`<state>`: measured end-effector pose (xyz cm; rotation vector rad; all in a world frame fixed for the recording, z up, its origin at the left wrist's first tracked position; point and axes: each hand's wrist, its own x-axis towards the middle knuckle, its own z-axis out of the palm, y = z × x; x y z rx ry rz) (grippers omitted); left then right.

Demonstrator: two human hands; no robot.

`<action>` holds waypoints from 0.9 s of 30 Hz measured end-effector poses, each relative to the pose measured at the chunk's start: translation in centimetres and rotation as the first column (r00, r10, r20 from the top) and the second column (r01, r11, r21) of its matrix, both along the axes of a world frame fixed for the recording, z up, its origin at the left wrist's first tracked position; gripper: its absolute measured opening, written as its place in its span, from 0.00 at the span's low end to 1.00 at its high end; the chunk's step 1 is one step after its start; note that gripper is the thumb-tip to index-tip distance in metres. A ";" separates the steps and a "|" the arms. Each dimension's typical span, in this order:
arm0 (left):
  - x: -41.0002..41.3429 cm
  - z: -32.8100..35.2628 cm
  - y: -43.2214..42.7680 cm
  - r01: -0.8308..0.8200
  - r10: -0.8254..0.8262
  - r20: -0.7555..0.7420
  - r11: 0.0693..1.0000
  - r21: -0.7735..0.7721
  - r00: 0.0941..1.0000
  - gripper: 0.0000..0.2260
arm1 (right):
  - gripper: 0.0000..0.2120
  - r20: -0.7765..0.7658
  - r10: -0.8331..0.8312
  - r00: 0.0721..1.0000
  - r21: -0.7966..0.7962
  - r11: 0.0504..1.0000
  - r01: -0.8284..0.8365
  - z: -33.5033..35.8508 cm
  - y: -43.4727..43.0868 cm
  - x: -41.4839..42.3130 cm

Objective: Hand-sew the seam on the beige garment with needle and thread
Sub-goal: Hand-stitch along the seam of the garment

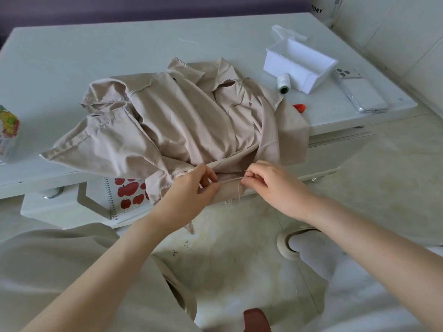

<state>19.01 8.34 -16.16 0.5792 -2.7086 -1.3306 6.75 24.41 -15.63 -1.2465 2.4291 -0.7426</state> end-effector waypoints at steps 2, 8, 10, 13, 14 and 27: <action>0.0 -0.1 0.1 -0.004 0.003 0.018 1.000 0.031 1.000 0.02 | 0.07 -0.001 0.007 1.000 0.024 1.000 -0.007 -0.1 0.2 0.1; -0.1 0.4 0.0 -0.038 0.035 0.023 0.994 0.104 0.999 0.04 | 0.17 -0.099 -0.003 0.995 -0.118 0.993 -0.008 0.0 0.3 0.9; -0.1 0.4 0.0 -0.046 0.045 0.011 0.991 0.122 0.999 0.04 | 0.17 -0.091 -0.045 0.995 -0.193 0.981 0.027 0.3 0.5 1.4; 0.0 0.3 0.1 -0.046 0.046 0.006 0.991 0.123 0.999 0.04 | 0.08 -0.002 -0.087 0.996 -0.253 0.964 0.084 0.5 0.7 2.2; -0.1 0.3 0.1 -0.046 0.045 0.005 0.992 0.121 0.999 0.03 | 0.06 0.003 -0.091 0.996 -0.257 0.962 0.089 0.4 0.7 2.5; -0.1 0.5 0.1 -0.056 0.060 -0.040 0.994 0.091 0.997 0.02 | 0.07 -0.021 -0.137 0.990 -0.176 0.976 0.131 -0.8 -0.3 3.1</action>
